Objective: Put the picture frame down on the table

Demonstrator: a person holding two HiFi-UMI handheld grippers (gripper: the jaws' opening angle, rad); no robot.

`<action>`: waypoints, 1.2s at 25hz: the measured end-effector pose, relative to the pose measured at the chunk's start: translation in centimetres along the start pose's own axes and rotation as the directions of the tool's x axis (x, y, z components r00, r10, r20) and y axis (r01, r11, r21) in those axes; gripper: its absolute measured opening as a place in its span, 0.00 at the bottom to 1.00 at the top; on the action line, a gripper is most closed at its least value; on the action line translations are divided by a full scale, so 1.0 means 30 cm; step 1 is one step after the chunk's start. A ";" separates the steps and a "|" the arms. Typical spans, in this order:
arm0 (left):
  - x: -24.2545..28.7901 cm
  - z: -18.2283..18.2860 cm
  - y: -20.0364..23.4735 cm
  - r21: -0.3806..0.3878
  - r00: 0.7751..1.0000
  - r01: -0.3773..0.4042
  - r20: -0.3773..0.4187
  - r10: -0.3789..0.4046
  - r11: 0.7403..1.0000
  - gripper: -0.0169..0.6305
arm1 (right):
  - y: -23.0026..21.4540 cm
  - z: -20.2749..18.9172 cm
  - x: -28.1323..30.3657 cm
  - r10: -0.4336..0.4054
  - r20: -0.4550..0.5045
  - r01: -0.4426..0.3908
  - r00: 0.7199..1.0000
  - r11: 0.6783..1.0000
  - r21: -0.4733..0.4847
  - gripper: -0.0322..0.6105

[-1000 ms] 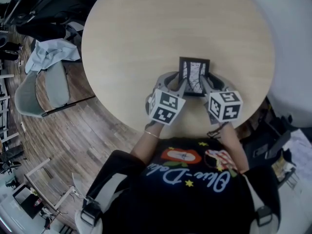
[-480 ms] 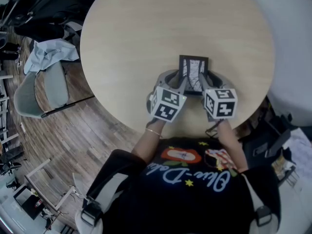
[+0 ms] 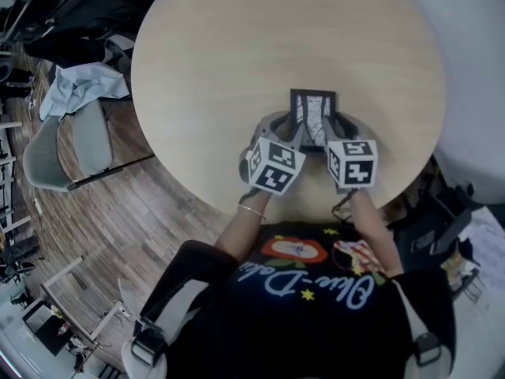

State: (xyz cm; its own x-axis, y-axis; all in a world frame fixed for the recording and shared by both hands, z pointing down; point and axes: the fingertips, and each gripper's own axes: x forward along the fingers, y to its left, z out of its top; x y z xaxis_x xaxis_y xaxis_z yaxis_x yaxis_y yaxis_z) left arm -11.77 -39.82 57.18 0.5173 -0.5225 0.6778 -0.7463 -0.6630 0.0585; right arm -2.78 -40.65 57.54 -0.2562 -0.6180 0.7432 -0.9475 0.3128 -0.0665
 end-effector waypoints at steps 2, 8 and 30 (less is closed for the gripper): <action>0.002 -0.002 -0.005 0.017 1.000 -0.002 -0.005 0.002 1.000 0.21 | -0.001 -0.004 0.002 0.002 -0.003 -0.002 1.000 1.000 -0.010 0.19; 0.003 -0.001 -0.009 0.037 1.000 -0.005 0.003 0.005 0.999 0.21 | -0.005 -0.006 0.004 0.013 0.006 -0.013 1.000 1.000 -0.010 0.19; -0.398 0.361 -0.027 0.039 0.888 -0.074 0.457 0.048 0.996 0.03 | 0.015 0.328 -0.410 -0.012 0.508 0.047 0.861 0.997 -0.057 0.05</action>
State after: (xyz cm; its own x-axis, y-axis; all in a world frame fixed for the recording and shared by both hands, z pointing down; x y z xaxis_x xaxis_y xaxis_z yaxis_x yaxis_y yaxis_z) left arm -12.80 -38.86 41.09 0.6150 -0.7410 0.2696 -0.7656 -0.6430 -0.0207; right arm -1.93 -40.00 41.83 -0.3067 -0.9025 0.3025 -0.9461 0.3237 0.0066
